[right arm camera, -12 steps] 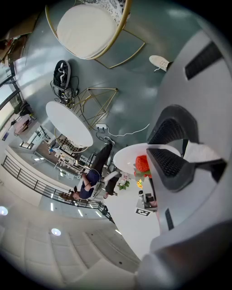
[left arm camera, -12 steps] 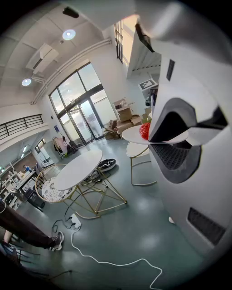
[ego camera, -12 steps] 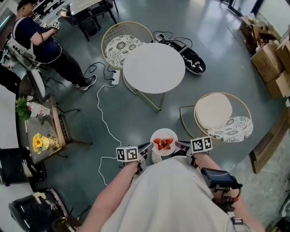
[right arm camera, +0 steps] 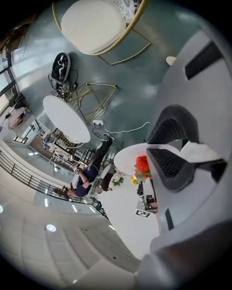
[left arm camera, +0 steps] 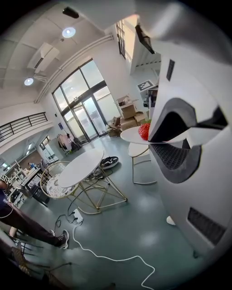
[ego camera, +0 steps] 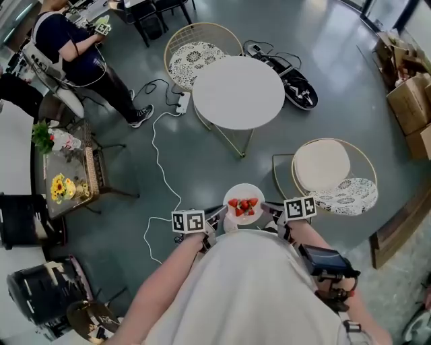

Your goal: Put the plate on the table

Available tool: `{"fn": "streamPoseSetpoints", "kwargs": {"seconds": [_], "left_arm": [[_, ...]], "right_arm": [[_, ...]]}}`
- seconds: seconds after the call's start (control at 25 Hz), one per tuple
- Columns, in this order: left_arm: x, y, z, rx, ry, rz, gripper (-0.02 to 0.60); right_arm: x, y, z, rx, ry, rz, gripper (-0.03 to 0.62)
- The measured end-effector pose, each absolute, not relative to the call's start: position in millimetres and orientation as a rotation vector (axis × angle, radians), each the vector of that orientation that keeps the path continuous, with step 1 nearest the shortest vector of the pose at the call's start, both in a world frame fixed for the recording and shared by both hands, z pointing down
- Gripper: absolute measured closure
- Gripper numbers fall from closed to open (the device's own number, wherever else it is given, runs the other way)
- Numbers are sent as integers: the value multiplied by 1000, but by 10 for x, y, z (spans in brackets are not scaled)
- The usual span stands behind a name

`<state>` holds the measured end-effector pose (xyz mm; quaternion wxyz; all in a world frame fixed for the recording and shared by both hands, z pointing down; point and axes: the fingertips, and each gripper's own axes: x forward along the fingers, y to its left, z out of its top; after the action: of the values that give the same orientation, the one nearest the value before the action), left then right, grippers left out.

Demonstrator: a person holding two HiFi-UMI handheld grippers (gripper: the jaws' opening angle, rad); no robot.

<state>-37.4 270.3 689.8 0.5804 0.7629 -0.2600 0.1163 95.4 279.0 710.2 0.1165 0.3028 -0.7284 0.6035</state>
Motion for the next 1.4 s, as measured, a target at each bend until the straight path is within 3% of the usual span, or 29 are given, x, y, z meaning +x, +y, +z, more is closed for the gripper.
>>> {"fn": "streamPoseSetpoints", "kwargs": {"seconds": [0.72, 1.4], "left_arm": [[344, 2946, 6745, 1785, -628, 267, 562], [253, 2975, 6744, 1771, -700, 247, 561]], "right_arm": [[1655, 3018, 6971, 933, -2087, 1761, 565], [1565, 2996, 6993, 853, -2083, 1746, 565]]}}
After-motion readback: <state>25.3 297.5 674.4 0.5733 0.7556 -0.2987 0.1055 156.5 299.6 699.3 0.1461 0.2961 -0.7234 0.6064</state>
